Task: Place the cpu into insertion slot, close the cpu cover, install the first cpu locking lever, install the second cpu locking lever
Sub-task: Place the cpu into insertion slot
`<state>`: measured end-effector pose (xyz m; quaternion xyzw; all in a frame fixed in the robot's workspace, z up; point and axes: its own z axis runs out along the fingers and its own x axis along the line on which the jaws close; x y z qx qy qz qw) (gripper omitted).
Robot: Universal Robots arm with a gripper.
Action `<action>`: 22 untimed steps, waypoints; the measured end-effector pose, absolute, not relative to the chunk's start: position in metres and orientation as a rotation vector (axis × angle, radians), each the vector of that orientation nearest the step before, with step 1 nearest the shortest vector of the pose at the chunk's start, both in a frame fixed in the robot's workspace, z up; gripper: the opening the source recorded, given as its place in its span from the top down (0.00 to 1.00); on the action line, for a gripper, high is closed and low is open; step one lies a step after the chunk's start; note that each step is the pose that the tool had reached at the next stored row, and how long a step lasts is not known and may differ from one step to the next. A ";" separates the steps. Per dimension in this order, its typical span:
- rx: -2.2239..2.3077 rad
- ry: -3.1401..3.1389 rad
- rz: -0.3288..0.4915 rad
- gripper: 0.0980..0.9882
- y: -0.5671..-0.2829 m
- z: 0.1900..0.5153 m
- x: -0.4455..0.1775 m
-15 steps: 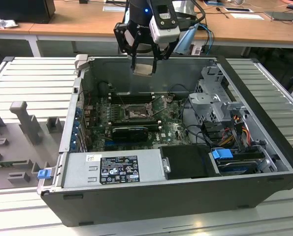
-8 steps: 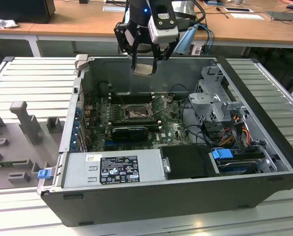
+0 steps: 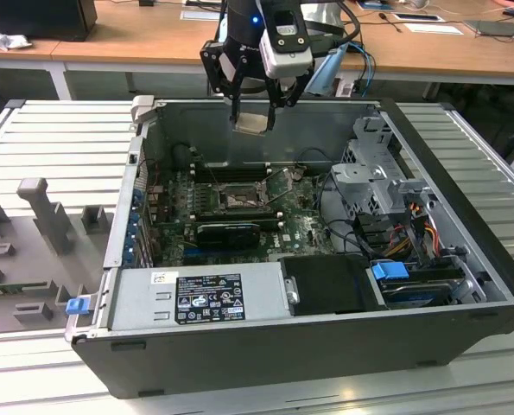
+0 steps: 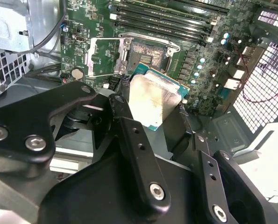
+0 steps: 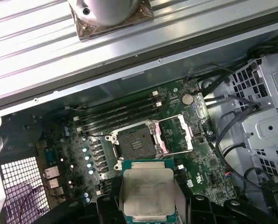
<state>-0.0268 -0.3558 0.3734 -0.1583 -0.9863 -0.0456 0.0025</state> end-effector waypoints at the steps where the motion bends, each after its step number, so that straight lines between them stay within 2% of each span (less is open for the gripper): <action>1: -0.499 -3.093 -0.143 0.52 -0.356 0.373 -0.027; 22: -0.692 -3.062 -0.144 0.52 -0.356 0.373 -0.027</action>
